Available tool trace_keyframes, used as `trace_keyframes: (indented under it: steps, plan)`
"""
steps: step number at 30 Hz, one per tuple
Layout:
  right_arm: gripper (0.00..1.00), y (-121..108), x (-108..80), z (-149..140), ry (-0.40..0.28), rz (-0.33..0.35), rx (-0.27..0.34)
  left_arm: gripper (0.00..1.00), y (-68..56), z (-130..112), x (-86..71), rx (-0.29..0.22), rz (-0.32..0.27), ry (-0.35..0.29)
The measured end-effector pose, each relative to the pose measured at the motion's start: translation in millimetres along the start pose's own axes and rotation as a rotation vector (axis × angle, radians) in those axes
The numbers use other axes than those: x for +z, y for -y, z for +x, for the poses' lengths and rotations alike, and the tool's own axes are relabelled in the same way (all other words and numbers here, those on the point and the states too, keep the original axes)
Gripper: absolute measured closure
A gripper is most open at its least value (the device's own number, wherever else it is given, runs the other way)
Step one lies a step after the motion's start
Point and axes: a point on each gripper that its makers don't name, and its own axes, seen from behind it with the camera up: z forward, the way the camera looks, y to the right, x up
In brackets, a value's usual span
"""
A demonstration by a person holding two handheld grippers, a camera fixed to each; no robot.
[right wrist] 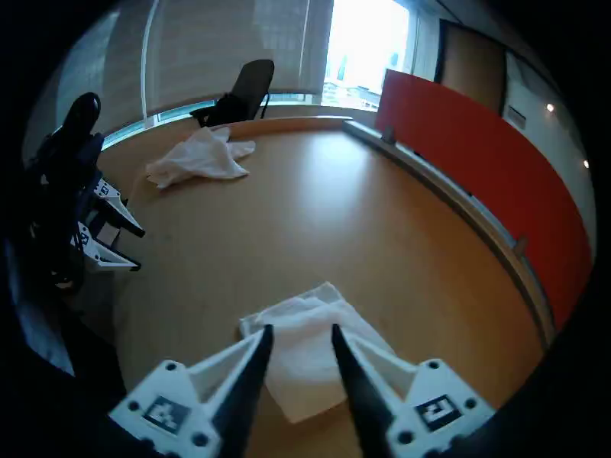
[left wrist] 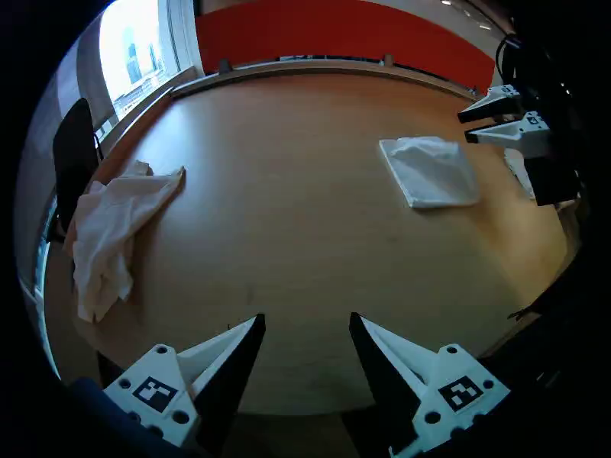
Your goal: Fold towel
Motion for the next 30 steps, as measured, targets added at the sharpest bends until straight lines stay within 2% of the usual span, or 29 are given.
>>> trace_keyframes:
  steps: [1, 5, 19, 30]
  plan:
    - [0.16, -0.4, -0.2, -1.5, 0.003, 0.000, 0.005, 0.19, 0.2, -0.4, 0.1, -0.001, 0.000, 0.001]
    - [0.09, -2.3, -1.6, -7.7, 0.012, -0.005, 0.021, 0.19, 0.9, -1.5, 0.4, -0.001, -0.001, 0.005]
    - [0.09, -5.0, -5.9, -29.7, 0.042, -0.027, 0.049, 0.19, 3.6, -0.5, -0.5, 0.006, 0.000, 0.008]
    - [0.09, -2.4, -6.1, -69.5, 0.100, -0.040, 0.078, 0.19, 4.1, -1.3, -1.1, 0.015, -0.001, 0.011]
